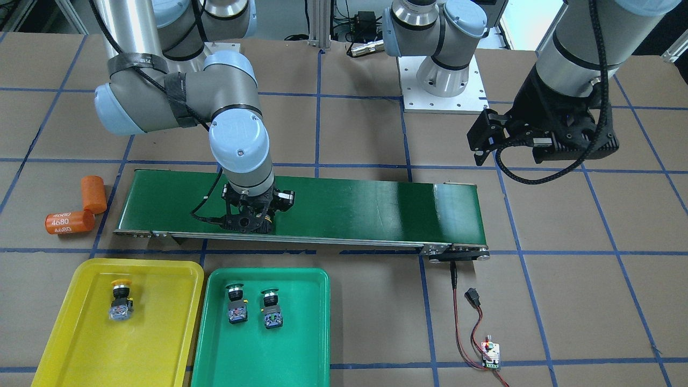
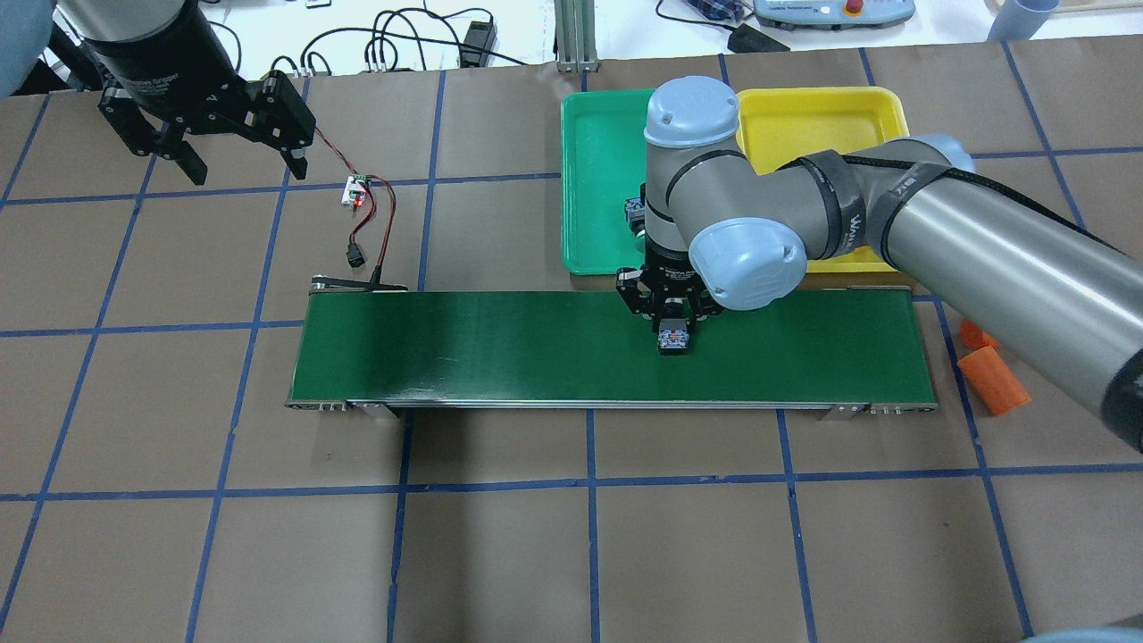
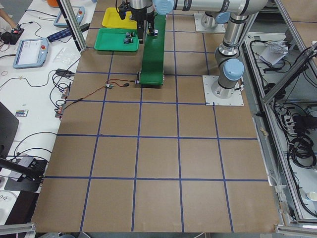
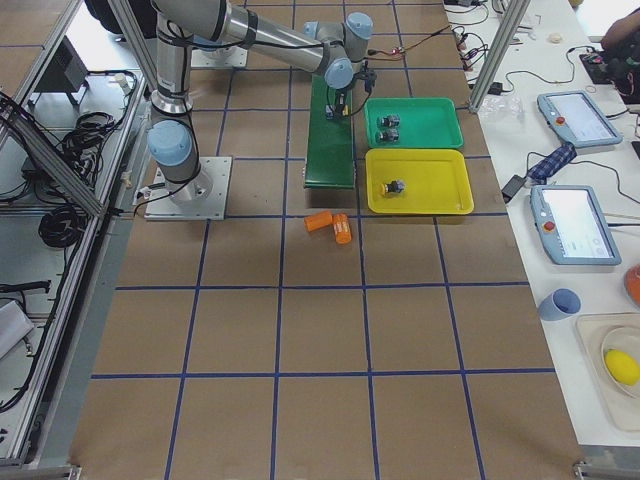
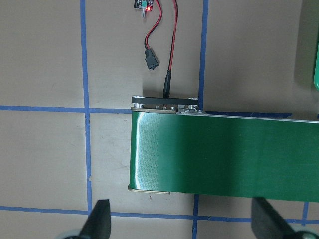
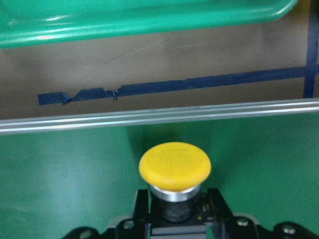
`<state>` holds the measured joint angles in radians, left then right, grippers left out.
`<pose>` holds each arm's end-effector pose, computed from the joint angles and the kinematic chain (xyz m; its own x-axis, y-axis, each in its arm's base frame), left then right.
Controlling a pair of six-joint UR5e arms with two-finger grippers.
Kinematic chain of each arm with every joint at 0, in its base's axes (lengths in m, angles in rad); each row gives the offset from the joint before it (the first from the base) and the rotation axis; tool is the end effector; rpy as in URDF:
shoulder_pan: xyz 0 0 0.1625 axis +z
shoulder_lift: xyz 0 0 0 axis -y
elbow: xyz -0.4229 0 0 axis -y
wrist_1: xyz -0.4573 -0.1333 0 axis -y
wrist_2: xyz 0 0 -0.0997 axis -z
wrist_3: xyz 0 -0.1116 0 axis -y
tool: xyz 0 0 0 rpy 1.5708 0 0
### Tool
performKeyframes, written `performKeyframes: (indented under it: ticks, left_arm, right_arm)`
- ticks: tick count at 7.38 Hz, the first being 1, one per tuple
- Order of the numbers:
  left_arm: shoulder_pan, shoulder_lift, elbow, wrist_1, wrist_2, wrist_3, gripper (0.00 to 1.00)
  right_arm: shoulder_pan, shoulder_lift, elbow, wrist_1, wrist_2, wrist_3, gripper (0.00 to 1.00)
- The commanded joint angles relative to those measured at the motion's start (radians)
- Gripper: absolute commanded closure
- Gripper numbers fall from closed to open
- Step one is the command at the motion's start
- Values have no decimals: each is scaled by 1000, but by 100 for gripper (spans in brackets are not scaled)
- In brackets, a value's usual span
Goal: Sort buttons by color to trays
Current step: 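Lower the right gripper and grasp the yellow-capped button on belt, then carry the yellow-capped button into the yellow tray and release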
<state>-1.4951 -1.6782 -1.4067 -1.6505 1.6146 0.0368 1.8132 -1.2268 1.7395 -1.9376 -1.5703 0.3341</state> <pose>-0.0827 -0.6070 0.4951 -0.9984 -0.0378 -0.0429 -0.0389 0.9989 0.0246 0.2791 -0.5733 0.2114 -0.9950 0.0883 0.0472 0.0940 0.9860 0.1375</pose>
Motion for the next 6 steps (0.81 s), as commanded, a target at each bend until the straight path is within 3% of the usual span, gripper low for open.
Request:
performKeyframes:
  ticks: [1, 4, 6]
  left_arm:
    - [1, 0, 0, 0, 1, 0, 0]
    - [1, 0, 0, 0, -1, 0, 0]
    - [1, -2, 0, 0, 1, 0, 0]
  right_arm:
    - [-41, -8, -79, -7, -78, -17, 100]
    - [-225, 61, -196, -33, -85, -229, 100]
    - [-288, 105, -199, -168, -83, -344, 100]
